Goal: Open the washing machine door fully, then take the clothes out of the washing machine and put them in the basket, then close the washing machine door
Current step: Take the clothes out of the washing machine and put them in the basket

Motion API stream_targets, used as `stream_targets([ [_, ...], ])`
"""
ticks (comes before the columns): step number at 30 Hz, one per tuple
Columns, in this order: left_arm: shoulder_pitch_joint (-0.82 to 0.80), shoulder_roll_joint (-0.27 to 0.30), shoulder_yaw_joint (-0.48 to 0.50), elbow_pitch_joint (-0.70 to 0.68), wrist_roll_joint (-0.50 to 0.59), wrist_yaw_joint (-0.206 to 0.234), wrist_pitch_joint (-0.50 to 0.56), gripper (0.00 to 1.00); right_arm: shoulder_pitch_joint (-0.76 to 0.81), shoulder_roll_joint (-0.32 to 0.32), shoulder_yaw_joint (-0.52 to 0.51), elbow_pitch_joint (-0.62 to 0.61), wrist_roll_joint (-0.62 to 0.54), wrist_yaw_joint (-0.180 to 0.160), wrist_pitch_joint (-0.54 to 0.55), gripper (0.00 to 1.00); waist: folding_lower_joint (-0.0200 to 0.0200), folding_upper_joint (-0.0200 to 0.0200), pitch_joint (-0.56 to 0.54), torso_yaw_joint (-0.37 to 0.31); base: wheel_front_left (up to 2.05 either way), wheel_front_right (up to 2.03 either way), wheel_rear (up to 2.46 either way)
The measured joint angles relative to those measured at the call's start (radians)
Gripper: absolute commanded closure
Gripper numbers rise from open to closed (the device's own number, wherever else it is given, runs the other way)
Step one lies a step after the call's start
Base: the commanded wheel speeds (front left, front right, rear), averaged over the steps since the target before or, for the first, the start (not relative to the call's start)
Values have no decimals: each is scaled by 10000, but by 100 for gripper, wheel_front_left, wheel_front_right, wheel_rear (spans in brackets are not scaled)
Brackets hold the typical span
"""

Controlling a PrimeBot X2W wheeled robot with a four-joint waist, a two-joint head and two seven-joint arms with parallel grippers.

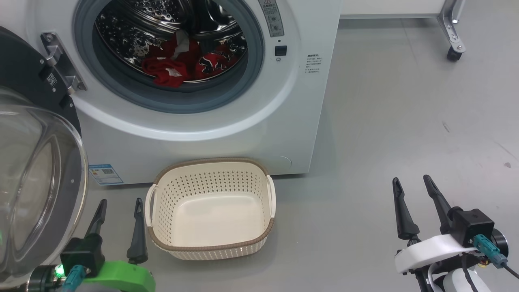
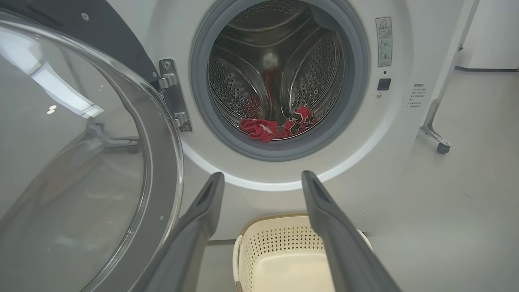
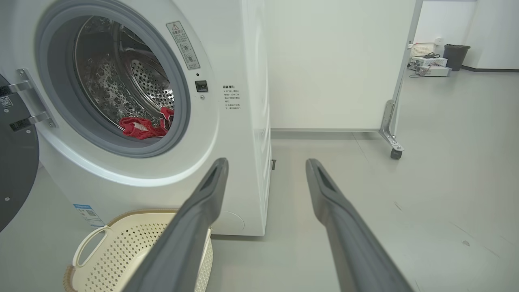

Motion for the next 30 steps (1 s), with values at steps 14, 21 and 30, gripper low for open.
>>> stream_targets([
  [14, 0, -2, 190, -13, 186, 59, -48, 0, 0, -4, 0, -2, 0, 0, 0, 0, 0, 0, 63, 25, 120, -120, 0],
  [21, 0, -4, 178, -12, 186, 61, -46, 0, 0, -4, 2, 0, 2, 0, 0, 0, 0, 0, 82, 86, 82, -82, 0],
  [30, 0, -6, 167, -10, 186, 63, -56, 0, -1, -6, 4, 0, 12, 0, 0, 0, 0, 0, 112, 165, 50, -50, 0],
])
